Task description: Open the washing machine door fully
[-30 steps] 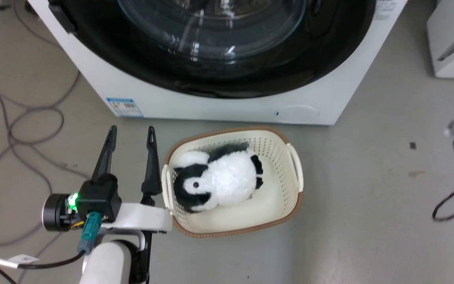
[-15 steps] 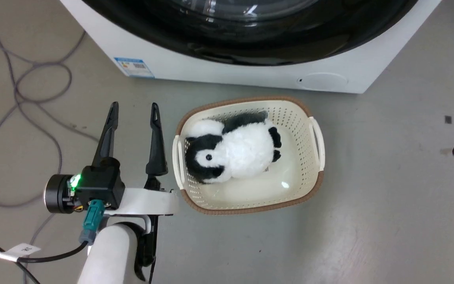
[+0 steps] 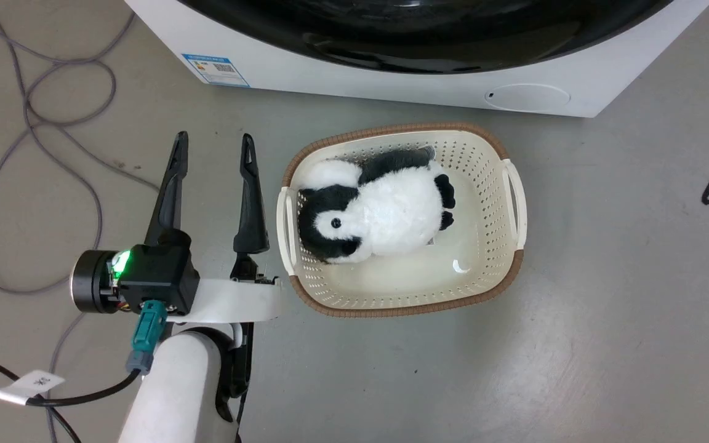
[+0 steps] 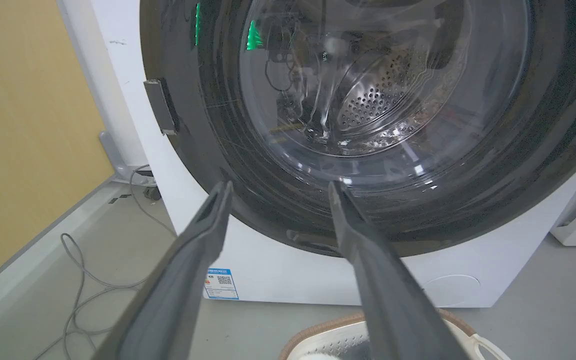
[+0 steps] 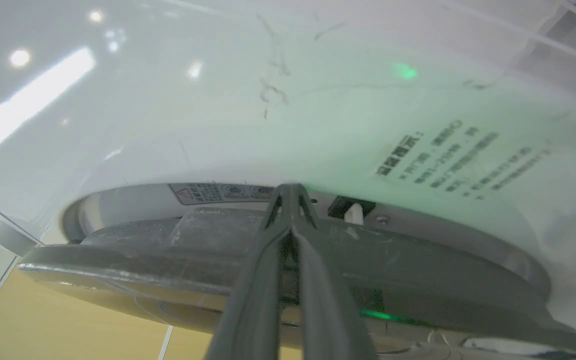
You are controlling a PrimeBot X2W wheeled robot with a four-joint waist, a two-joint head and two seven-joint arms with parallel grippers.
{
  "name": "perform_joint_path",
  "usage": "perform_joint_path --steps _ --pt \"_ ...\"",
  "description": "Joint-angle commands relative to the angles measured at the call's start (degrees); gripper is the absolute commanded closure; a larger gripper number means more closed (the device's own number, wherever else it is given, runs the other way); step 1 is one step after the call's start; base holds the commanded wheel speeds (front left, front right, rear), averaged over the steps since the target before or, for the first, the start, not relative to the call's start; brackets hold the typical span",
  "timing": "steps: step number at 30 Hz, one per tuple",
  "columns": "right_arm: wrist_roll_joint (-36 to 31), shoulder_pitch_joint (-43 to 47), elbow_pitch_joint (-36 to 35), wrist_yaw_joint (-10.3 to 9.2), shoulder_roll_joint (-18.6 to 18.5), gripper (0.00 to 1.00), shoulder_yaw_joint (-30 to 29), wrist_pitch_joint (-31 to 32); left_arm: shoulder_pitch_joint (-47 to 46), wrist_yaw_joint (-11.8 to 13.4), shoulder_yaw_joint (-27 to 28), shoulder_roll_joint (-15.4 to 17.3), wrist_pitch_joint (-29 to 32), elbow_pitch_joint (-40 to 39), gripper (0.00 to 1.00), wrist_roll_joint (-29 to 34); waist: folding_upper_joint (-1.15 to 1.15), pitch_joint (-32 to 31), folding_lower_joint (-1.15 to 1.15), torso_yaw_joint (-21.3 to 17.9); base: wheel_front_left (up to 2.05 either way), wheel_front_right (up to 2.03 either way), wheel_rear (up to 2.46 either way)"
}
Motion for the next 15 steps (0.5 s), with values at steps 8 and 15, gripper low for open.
perform_joint_path --steps 8,15 --pt "-0.1 0.9 -2.3 0.03 0.9 1.0 3.9 4.5 -0.8 0.3 -0.4 0.0 -0.5 0.4 0.0 -0.4 0.0 -1.3 -0.01 -0.3 0.0 0.0 0.0" --pt "-0.4 4.7 -4.7 0.03 0.6 1.0 5.8 7.0 0.4 0.3 0.0 0.0 -0.5 1.0 0.0 -0.2 0.0 -4.0 -0.01 -0.9 0.0 0.0 0.0"
